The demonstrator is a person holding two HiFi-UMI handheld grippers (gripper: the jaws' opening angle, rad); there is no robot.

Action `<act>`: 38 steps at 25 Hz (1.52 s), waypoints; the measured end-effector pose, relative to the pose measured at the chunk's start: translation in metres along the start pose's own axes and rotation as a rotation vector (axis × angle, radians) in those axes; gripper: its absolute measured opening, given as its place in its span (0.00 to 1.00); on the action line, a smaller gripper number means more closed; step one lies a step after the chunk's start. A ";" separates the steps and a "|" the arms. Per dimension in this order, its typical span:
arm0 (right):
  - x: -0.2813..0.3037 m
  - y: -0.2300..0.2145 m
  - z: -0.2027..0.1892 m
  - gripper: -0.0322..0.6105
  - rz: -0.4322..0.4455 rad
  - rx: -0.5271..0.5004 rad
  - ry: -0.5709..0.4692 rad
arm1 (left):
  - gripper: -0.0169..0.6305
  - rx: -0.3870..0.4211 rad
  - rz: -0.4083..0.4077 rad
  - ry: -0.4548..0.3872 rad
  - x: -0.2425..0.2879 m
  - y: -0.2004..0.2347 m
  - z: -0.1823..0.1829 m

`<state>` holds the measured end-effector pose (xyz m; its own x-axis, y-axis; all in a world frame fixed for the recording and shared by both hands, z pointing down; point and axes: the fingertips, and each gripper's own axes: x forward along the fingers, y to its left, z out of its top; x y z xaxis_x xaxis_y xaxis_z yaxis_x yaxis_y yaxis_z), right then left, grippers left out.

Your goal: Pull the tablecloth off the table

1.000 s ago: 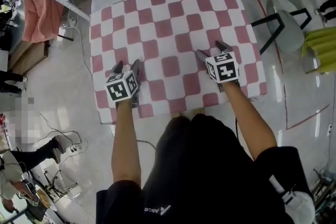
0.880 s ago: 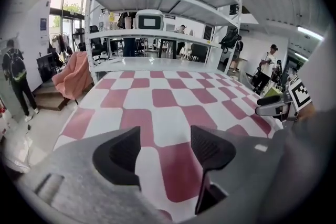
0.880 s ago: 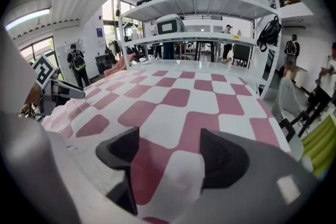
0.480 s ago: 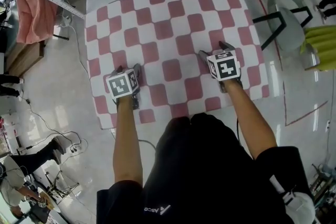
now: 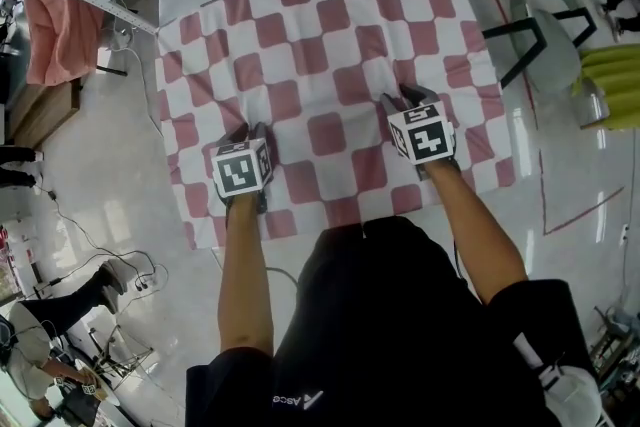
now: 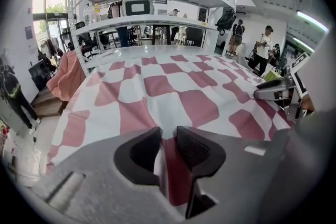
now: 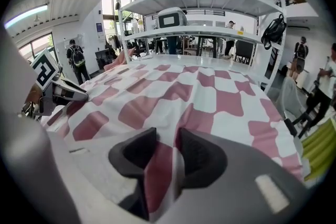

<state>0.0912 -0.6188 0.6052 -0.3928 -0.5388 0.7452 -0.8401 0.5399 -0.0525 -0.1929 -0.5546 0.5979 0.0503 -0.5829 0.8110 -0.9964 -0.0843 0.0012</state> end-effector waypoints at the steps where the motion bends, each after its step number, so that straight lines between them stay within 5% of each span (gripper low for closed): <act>1: 0.000 0.001 0.000 0.26 0.000 -0.004 0.002 | 0.19 0.014 0.002 0.000 0.000 -0.002 0.001; 7: 0.004 0.016 0.002 0.06 0.015 -0.028 0.012 | 0.07 0.097 0.026 -0.005 0.002 -0.007 0.002; 14: -0.003 0.032 -0.002 0.06 0.081 -0.003 -0.016 | 0.04 0.080 -0.035 -0.033 -0.007 -0.017 -0.003; 22: -0.035 0.048 0.013 0.06 0.195 0.092 -0.158 | 0.04 -0.002 -0.129 -0.197 -0.045 -0.024 0.007; 38: -0.127 0.144 0.019 0.06 0.329 0.058 -0.397 | 0.04 -0.035 -0.374 -0.549 -0.156 -0.041 0.002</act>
<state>0.0127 -0.4854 0.4903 -0.7417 -0.5568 0.3740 -0.6634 0.6913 -0.2864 -0.1596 -0.4612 0.4700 0.4106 -0.8474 0.3365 -0.9065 -0.3397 0.2508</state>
